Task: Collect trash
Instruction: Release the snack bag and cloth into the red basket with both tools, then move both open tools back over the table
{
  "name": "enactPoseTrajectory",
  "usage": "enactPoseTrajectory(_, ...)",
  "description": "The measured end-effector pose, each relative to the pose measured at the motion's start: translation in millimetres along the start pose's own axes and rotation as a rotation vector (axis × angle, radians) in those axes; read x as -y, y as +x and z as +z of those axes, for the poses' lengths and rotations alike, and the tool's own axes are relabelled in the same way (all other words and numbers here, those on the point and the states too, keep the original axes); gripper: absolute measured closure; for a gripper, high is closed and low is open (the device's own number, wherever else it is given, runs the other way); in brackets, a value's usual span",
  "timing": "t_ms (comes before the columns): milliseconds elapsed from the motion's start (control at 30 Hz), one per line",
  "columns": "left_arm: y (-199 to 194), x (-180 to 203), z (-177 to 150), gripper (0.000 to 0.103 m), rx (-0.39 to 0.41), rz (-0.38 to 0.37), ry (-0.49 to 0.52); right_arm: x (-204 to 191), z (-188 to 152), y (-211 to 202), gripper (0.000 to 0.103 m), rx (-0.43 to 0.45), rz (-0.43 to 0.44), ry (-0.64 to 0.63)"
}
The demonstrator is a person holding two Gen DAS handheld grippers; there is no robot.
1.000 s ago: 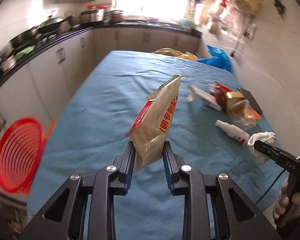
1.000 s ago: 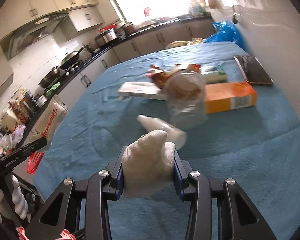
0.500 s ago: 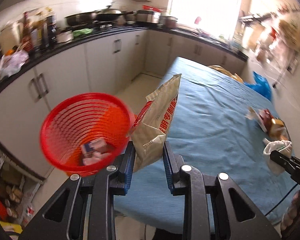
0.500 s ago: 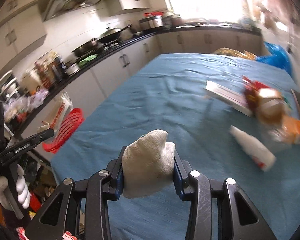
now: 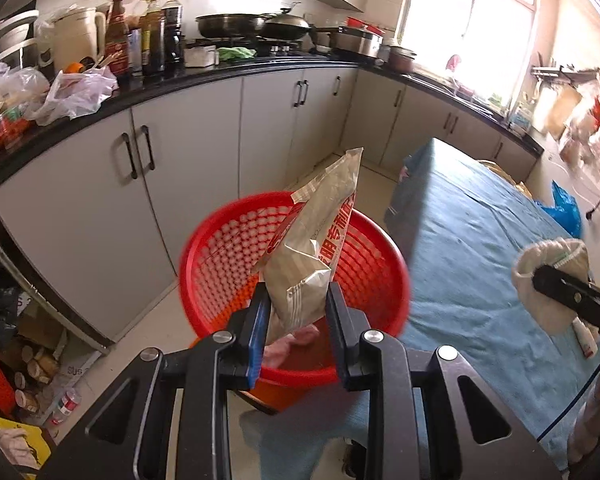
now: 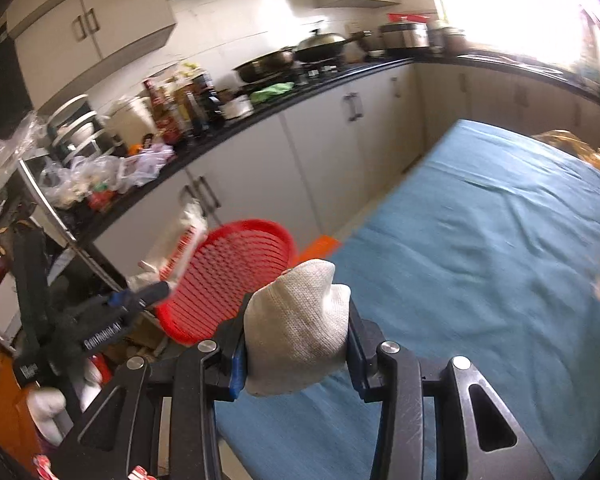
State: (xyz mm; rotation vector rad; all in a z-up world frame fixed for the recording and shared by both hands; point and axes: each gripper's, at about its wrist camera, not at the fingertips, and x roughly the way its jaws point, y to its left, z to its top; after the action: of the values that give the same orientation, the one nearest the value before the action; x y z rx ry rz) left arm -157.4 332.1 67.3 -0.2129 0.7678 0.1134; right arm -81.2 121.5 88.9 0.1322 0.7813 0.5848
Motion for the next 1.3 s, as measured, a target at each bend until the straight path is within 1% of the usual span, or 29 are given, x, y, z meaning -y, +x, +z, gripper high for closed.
enactPoseTrajectory(133, 9, -20, 11, 0.076, -0.011, -0.015, -0.023, -25, 18, 28, 0.06, -0.001, 0.049, -0.016)
enactPoseTrajectory(233, 14, -27, 17, 0.076, -0.023, -0.047, -0.041, -38, 30, 46, 0.06, 0.0, 0.071, -0.022)
enactPoseTrajectory(333, 19, -30, 21, 0.076, -0.024, -0.058, -0.04, -44, 36, 63, 0.06, -0.004, 0.079, -0.017)
enactPoseTrajectory(467, 25, -30, 25, 0.075, -0.027, -0.058, -0.044, -41, 40, 88, 0.06, -0.039, 0.094, 0.023)
enactPoseTrajectory(500, 26, -30, 25, 0.073, -0.027, -0.057, -0.049, -38, 40, 96, 0.058, -0.052, 0.11, 0.043)
enactPoseTrajectory(533, 27, -31, 25, 0.067, -0.026, -0.06, -0.055, -36, 41, 101, 0.056, -0.059, 0.121, 0.055)
enactPoseTrajectory(567, 27, -31, 26, 0.053, -0.025, -0.066, -0.063, -34, 41, 106, 0.054, -0.067, 0.132, 0.068)
enactPoseTrajectory(633, 24, -32, 27, 0.04, -0.007, -0.075, -0.074, -26, 40, 117, 0.049, -0.089, 0.151, 0.108)
enactPoseTrajectory(700, 20, -31, 28, 0.04, 0.007, -0.068, -0.071, -21, 40, 123, 0.045, -0.106, 0.167, 0.14)
enactPoseTrajectory(833, 11, -28, 30, 0.038, 0.029, -0.053, -0.066, -11, 37, 118, 0.044, -0.107, 0.177, 0.171)
enactPoseTrajectory(1000, 1, -22, 27, 0.037, 0.044, -0.033, -0.063, 6, 31, 93, 0.043, -0.073, 0.166, 0.207)
enactPoseTrajectory(1133, -6, -15, 24, 0.036, 0.055, -0.001, -0.05, 19, 24, 72, 0.042, -0.054, 0.15, 0.232)
enactPoseTrajectory(1300, -13, -7, 18, 0.036, 0.05, 0.023, -0.038, 34, 11, 42, 0.04, -0.026, 0.13, 0.258)
